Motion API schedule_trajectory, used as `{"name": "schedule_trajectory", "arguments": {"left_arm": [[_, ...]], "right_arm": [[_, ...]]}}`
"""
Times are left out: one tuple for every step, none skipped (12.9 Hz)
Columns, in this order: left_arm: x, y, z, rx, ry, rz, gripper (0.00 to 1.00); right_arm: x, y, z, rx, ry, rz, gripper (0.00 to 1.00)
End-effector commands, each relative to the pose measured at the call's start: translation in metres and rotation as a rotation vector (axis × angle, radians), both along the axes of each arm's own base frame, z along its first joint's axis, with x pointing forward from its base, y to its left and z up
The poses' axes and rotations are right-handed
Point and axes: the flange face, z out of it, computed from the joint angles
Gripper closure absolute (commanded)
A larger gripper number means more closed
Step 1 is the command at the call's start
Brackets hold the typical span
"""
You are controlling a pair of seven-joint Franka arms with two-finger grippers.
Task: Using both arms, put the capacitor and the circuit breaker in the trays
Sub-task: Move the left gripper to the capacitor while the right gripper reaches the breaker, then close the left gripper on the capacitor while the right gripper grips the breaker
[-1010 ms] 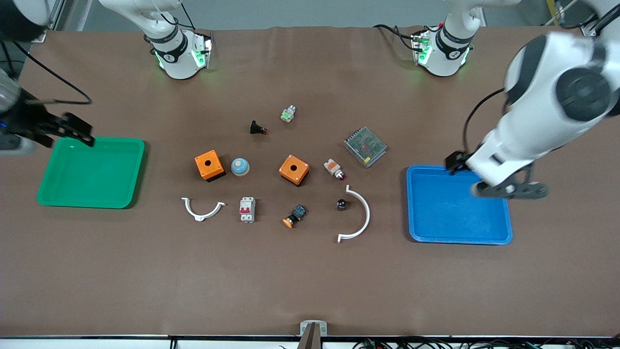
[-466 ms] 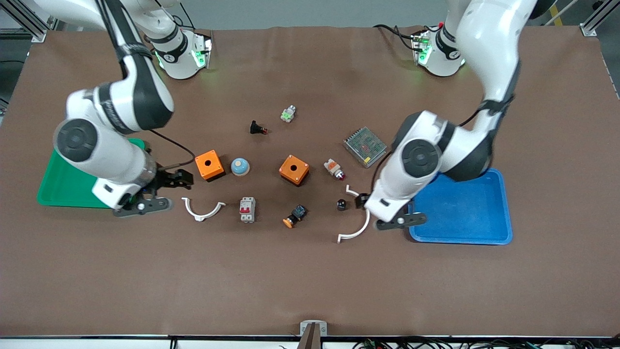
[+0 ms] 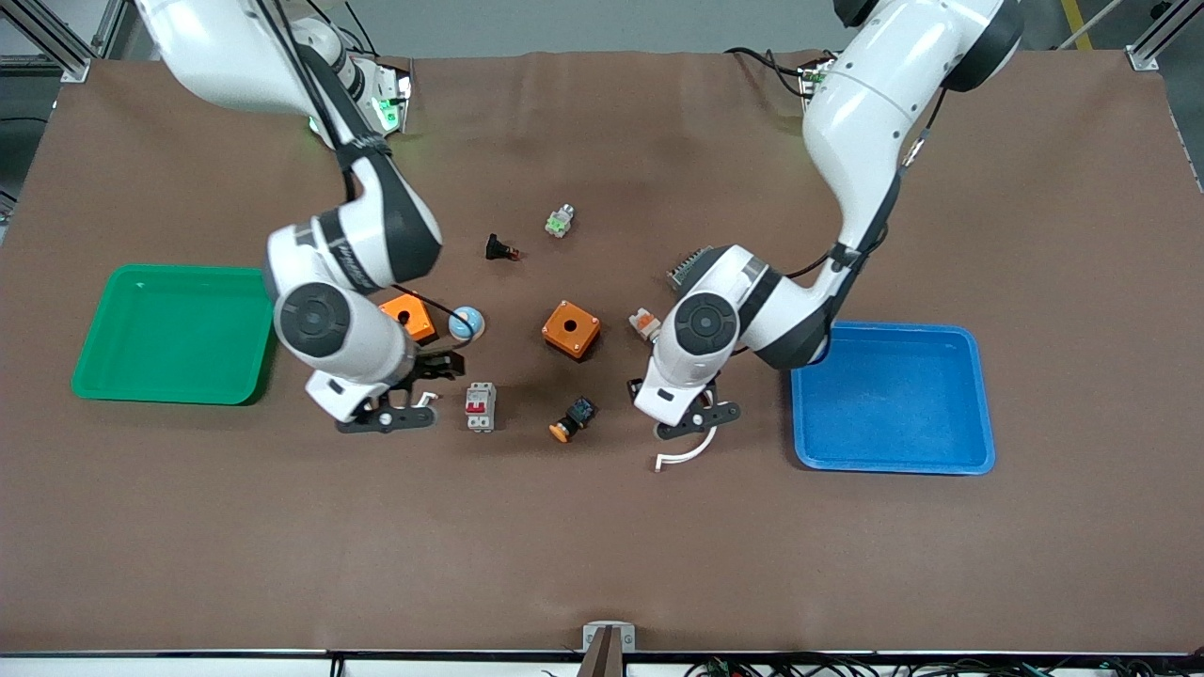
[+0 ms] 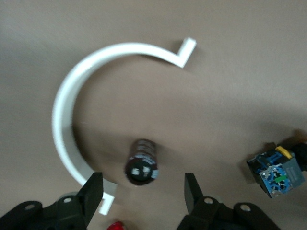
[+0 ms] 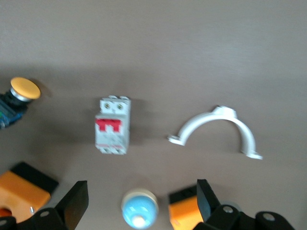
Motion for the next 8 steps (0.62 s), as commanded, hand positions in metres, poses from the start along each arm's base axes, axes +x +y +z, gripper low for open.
{"name": "schedule_trajectory", "arguments": {"left_arm": [[0.002, -0.007, -0.021, -0.002, -0.015, 0.011, 0.4], [0.0, -0.009, -0.024, -0.002, -0.013, 0.007, 0.46], [0.0, -0.008, -0.025, 0.001, -0.013, 0.002, 0.5], [0.001, -0.008, -0.025, 0.002, -0.014, 0.0, 0.53], [0.002, -0.006, -0.025, 0.003, -0.015, 0.001, 0.53], [0.006, 0.0, -0.027, 0.013, -0.021, 0.001, 0.53], [0.009, 0.004, -0.027, 0.02, -0.024, 0.002, 0.53], [0.009, 0.005, -0.029, 0.022, -0.024, -0.003, 0.53]], "right_arm": [[0.014, 0.02, -0.029, 0.052, -0.023, -0.048, 0.0], [0.013, 0.026, -0.041, 0.064, -0.019, -0.05, 0.0], [0.011, 0.03, -0.051, 0.06, -0.01, -0.045, 0.0], [0.011, 0.035, -0.057, 0.065, -0.023, -0.04, 0.0], [0.012, 0.036, -0.062, 0.069, -0.029, -0.041, 0.0], [0.011, 0.036, -0.069, 0.067, -0.025, -0.04, 0.0], [0.01, 0.036, -0.08, 0.059, -0.014, -0.039, 0.0], [0.012, 0.036, -0.084, 0.065, -0.023, -0.04, 0.0]]}}
